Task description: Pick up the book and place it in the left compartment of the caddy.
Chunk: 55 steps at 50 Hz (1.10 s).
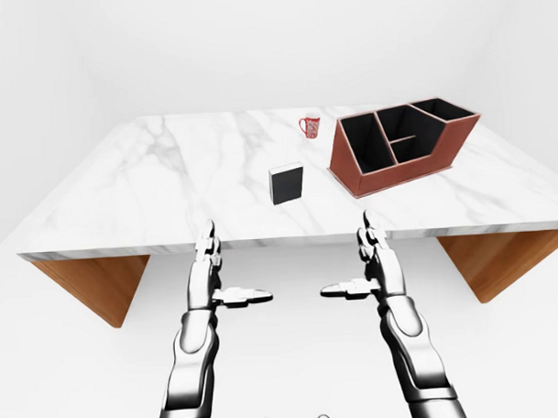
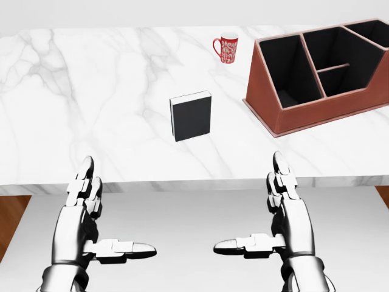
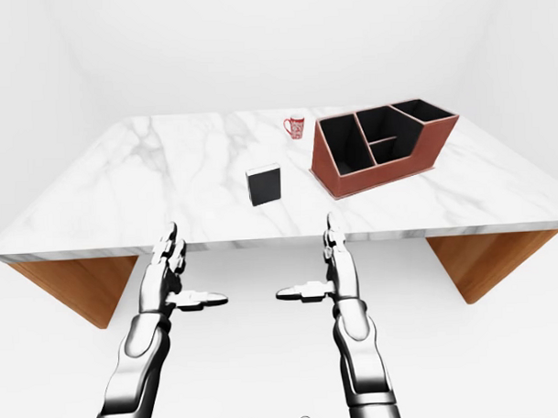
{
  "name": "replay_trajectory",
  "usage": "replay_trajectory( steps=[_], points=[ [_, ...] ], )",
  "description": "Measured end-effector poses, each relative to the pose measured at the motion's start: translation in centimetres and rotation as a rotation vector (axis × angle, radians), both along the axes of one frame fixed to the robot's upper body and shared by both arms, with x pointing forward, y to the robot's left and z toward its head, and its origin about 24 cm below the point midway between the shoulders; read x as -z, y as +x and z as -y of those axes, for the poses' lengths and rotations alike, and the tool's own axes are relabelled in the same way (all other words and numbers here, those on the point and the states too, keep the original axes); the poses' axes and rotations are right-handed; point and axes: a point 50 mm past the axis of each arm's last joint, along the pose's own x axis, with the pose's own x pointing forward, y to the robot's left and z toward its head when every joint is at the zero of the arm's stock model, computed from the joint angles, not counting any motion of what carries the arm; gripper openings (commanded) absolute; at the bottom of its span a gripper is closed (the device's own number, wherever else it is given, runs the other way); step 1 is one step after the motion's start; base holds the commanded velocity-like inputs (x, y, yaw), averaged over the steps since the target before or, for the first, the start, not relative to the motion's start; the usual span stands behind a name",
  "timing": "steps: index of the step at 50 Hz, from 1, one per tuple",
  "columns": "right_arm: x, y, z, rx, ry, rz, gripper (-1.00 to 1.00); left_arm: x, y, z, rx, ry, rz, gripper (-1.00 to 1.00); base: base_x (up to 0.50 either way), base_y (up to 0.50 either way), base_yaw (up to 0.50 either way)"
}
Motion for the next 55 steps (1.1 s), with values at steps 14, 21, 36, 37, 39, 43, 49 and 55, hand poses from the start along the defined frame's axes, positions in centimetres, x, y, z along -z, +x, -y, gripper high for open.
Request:
replay_trajectory(
  steps=[14, 21, 36, 37, 39, 43, 49, 55],
  points=[
    [-0.5, -0.2, 0.6, 0.017, -0.012, 0.016, 1.00, -0.2, -0.2, -0.5, 0.002, -0.001, 0.004, 1.00, 0.00, 0.00, 0.00],
    [-0.8, -0.3, 1.0, 0.032, -0.013, 0.028, 1.00, -0.3, -0.2, -0.6, 0.004, -0.001, 0.007, 1.00, 0.00, 0.00, 0.00],
    [-1.5, -0.9, 2.0, 0.085, 0.003, 0.058, 1.00, -0.3, -0.3, -0.6, 0.006, -0.001, 0.014, 1.00, 0.00, 0.00, 0.00],
    [-1.5, -0.9, 2.1, 0.088, 0.004, 0.060, 1.00, -0.3, -0.3, -0.6, 0.006, -0.001, 0.014, 1.00, 0.00, 0.00, 0.00],
    [-1.6, -1.0, 2.3, 0.096, 0.007, 0.064, 1.00, -0.4, -0.3, -0.6, 0.006, -0.002, 0.015, 1.00, 0.00, 0.00, 0.00],
    [-1.8, -1.2, 2.6, 0.110, 0.012, 0.072, 1.00, -0.4, -0.3, -0.6, 0.007, -0.002, 0.016, 1.00, 0.00, 0.00, 0.00],
    [-2.0, -1.4, 3.0, 0.127, 0.016, 0.082, 1.00, -0.6, -0.4, -0.6, 0.007, -0.001, 0.016, 1.00, 0.00, 0.00, 0.00],
    [-2.1, -1.5, 3.7, 0.148, 0.014, 0.094, 1.00, -1.1, -0.7, -0.5, 0.008, -0.002, 0.017, 1.00, 0.00, 0.00, 0.00]
  ],
)
